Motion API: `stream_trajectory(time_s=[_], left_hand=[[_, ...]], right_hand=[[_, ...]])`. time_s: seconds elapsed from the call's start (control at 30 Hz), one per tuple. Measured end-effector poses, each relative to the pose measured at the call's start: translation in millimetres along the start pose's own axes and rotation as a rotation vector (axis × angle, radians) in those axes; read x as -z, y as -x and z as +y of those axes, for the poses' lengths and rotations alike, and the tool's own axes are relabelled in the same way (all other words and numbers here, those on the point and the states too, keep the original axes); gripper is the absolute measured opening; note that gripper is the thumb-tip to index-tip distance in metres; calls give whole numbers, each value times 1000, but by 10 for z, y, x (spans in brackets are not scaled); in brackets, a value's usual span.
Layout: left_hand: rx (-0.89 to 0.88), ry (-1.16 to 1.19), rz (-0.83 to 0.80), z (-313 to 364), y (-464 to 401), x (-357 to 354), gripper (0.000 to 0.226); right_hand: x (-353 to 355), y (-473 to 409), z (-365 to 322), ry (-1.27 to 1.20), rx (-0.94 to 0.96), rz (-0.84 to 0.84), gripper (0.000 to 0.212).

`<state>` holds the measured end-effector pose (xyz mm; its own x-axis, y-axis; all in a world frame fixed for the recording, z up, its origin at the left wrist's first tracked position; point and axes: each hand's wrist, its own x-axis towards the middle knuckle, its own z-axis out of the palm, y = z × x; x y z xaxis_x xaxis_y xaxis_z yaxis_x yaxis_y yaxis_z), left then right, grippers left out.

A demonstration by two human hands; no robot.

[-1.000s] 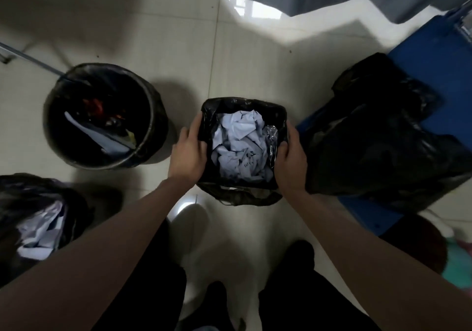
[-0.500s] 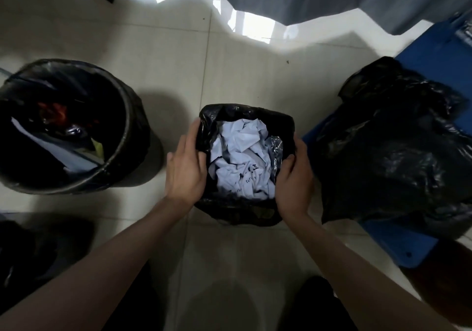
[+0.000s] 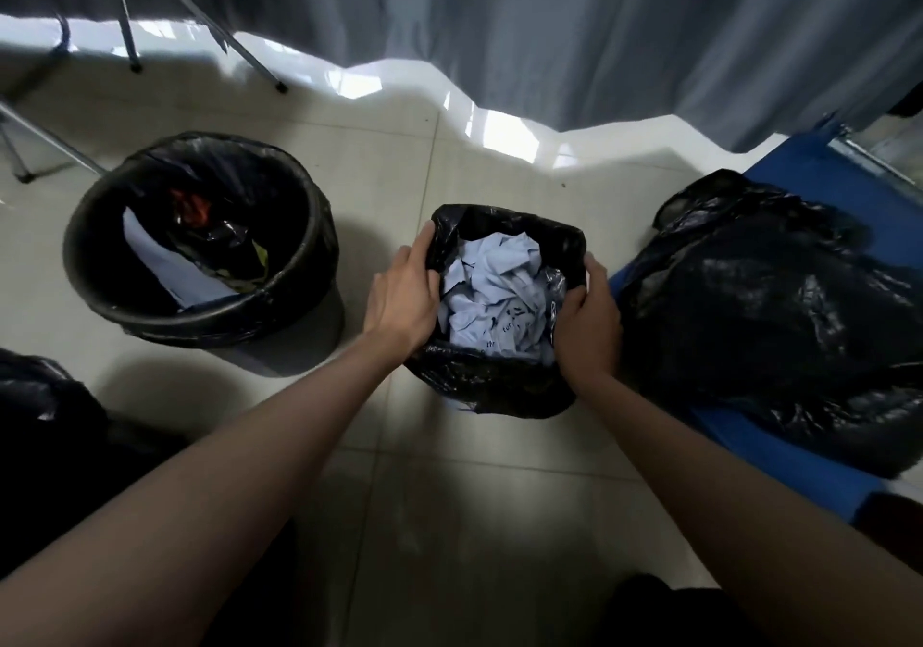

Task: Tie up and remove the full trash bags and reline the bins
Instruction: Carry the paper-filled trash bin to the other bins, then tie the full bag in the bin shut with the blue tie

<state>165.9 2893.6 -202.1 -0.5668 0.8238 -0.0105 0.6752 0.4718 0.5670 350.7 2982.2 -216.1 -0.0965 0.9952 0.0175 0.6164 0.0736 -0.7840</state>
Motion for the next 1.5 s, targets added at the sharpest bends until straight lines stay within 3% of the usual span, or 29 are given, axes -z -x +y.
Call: stream_trajectory(time_s=[0.43, 0.77, 1.1, 1.33, 1.43, 1.5], left_hand=[[-77, -53, -79, -32, 111, 152, 59], [-70, -103, 2, -142, 611, 248, 48], [-76, -156, 61, -133, 455, 281, 34], [-114, 22, 52, 39, -71, 337, 40], [-133, -6, -47, 80, -308, 333, 40], [-156, -53, -108, 97, -409, 325, 34]], right_hand=[[145, 333, -85, 69, -61, 20, 45], [261, 769, -15, 202, 3, -7, 37], [343, 504, -102, 184, -19, -14, 21], [383, -203, -134, -23, -105, -148, 28], [329, -419, -65, -22, -181, -280, 35], [259, -513, -4, -54, -235, -364, 26]])
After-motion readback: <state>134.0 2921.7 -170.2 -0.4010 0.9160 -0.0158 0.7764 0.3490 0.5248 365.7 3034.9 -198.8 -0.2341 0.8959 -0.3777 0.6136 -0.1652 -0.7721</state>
